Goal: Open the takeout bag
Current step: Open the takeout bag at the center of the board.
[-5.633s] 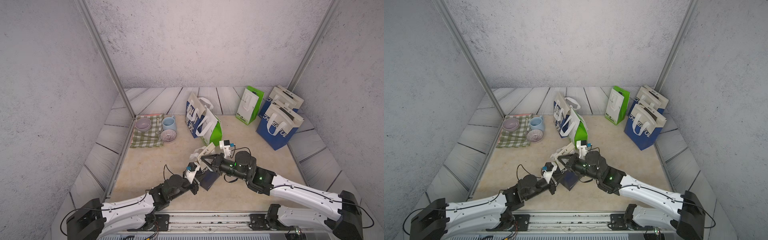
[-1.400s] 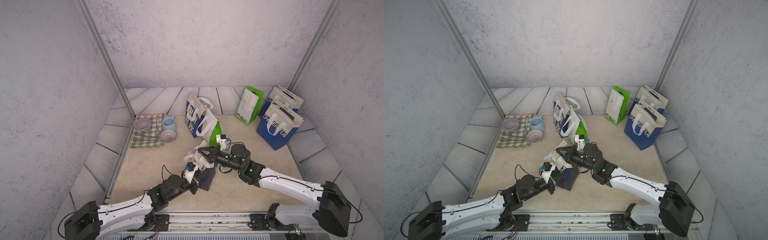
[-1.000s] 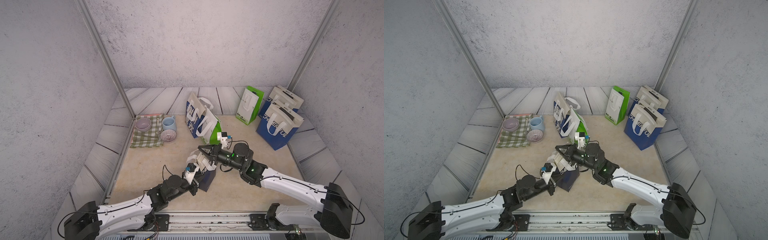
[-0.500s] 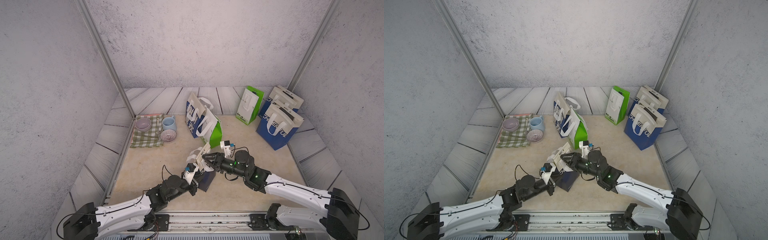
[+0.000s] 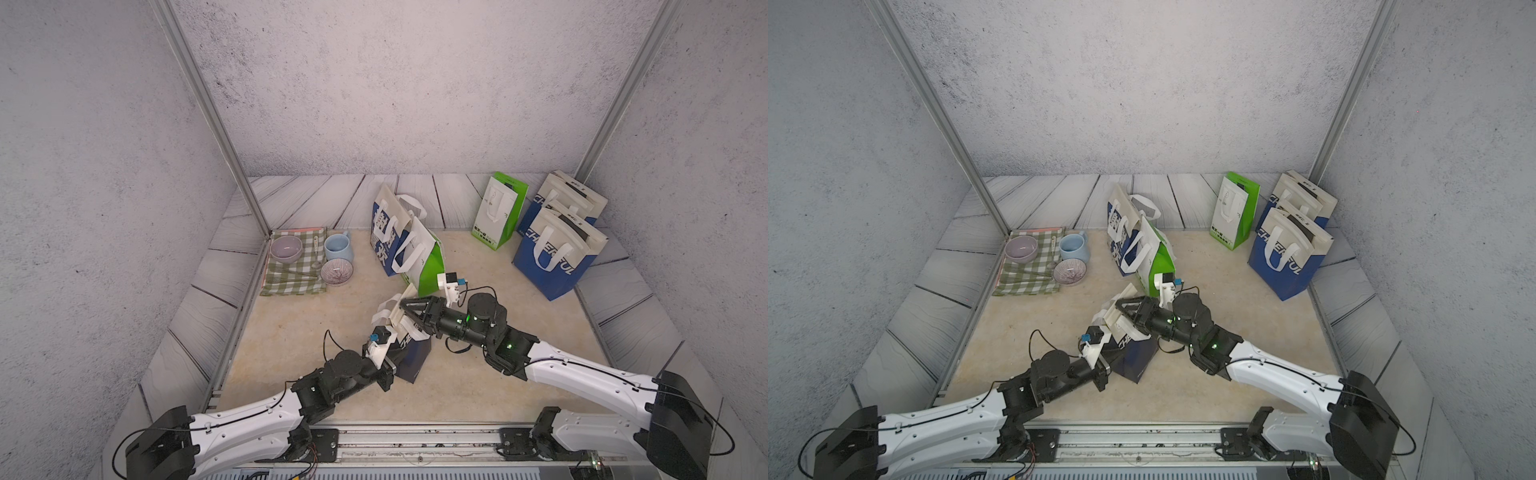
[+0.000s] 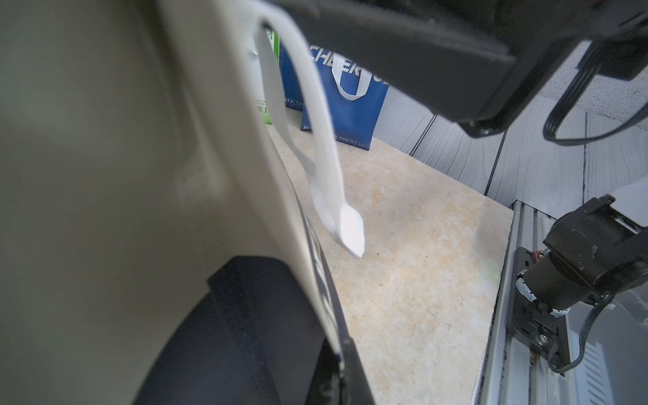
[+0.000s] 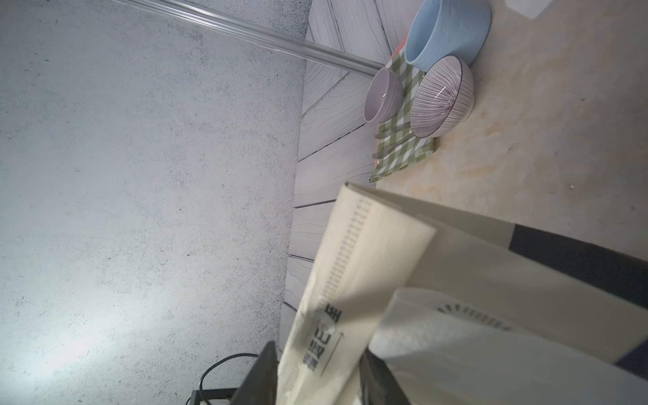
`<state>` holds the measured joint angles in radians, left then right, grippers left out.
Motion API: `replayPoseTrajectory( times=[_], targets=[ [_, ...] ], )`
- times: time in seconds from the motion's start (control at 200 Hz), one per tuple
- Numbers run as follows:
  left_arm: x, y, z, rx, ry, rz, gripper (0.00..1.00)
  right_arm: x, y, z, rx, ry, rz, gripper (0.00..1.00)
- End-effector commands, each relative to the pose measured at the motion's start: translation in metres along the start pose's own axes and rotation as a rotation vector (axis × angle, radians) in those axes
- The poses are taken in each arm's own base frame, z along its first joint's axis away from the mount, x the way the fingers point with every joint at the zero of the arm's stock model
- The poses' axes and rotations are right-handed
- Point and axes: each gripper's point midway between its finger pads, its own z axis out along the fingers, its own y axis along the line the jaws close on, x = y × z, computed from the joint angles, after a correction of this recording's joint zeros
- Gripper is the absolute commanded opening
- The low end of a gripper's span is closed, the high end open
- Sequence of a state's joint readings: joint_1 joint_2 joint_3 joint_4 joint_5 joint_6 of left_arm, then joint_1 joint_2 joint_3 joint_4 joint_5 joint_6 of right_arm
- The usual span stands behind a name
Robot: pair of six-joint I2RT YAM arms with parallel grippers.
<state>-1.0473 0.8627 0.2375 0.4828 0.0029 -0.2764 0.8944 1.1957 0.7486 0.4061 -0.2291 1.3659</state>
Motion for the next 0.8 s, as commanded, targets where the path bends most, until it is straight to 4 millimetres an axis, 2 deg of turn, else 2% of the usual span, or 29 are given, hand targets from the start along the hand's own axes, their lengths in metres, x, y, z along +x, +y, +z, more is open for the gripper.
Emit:
replayPoseTrajectory(
  times=[0.0, 0.265, 0.48, 0.796],
  targets=[
    [-0.013, -0.005, -0.001, 0.020, -0.041, 0.016, 0.00, -0.003, 0.008, 0.006, -0.036, -0.002, 0.024, 0.39],
    [-0.012, -0.006, 0.000, 0.025, -0.037, 0.013, 0.00, -0.001, 0.010, 0.011, -0.048, 0.019, 0.076, 0.36],
    [-0.011, -0.005, 0.000, 0.023, -0.035, 0.013, 0.00, -0.007, 0.026, 0.007, -0.117, -0.008, 0.112, 0.29],
    [-0.009, -0.006, 0.001, 0.025, -0.030, 0.010, 0.00, -0.005, 0.025, 0.010, -0.122, 0.003, 0.131, 0.21]
  ],
)
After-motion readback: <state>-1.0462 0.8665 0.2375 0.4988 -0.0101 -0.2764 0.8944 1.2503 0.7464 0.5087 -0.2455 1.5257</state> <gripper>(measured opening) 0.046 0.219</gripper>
